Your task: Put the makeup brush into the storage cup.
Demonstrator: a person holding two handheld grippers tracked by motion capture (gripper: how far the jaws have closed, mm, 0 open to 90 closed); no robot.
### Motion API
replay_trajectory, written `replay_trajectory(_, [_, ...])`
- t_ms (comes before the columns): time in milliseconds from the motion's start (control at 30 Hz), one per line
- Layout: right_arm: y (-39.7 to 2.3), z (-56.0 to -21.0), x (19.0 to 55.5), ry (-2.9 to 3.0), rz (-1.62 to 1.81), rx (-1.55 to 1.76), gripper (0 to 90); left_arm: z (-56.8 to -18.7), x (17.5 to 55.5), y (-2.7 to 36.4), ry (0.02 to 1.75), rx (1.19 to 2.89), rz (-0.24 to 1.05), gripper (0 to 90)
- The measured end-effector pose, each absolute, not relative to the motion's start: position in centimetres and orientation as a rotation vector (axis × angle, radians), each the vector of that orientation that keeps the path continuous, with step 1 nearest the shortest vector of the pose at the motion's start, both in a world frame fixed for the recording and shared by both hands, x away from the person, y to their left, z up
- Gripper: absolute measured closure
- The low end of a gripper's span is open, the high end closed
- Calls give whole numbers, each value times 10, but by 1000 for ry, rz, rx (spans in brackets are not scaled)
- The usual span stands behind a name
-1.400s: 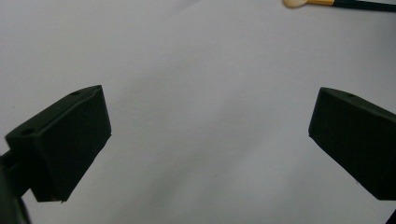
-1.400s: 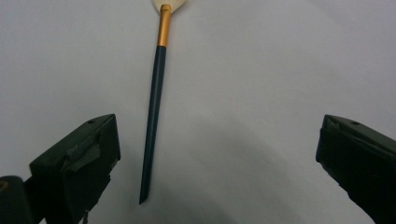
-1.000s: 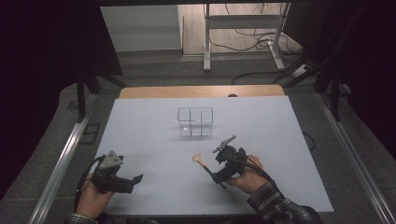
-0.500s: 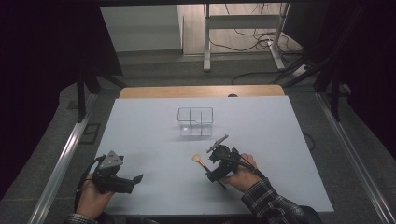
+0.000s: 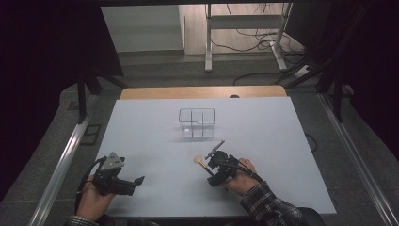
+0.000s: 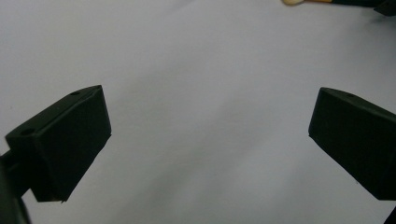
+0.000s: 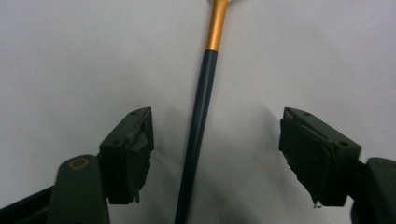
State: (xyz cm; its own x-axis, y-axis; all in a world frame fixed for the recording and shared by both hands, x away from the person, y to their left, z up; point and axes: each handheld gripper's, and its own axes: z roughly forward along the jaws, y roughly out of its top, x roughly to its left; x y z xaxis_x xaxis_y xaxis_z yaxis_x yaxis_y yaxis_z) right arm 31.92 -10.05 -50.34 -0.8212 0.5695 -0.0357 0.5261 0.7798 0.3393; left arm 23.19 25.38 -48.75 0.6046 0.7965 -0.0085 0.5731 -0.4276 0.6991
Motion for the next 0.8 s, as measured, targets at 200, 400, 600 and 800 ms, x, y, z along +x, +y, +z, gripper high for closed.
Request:
replay_trajectory(200, [-101,-504,321,2848,467,867,421,-488,232,254,1074,2158,428,0])
replay_trajectory(400, [-99,-501,318,2894,433,823,748,-488,232,254,1072,2161,429,0])
replay_trajectory(600, [-99,-500,320,2913,406,840,845,-488,231,254,1072,2159,430,0])
replay_trajectory(800, [-103,-499,322,2925,442,890,846,-487,231,254,1073,2158,430,0])
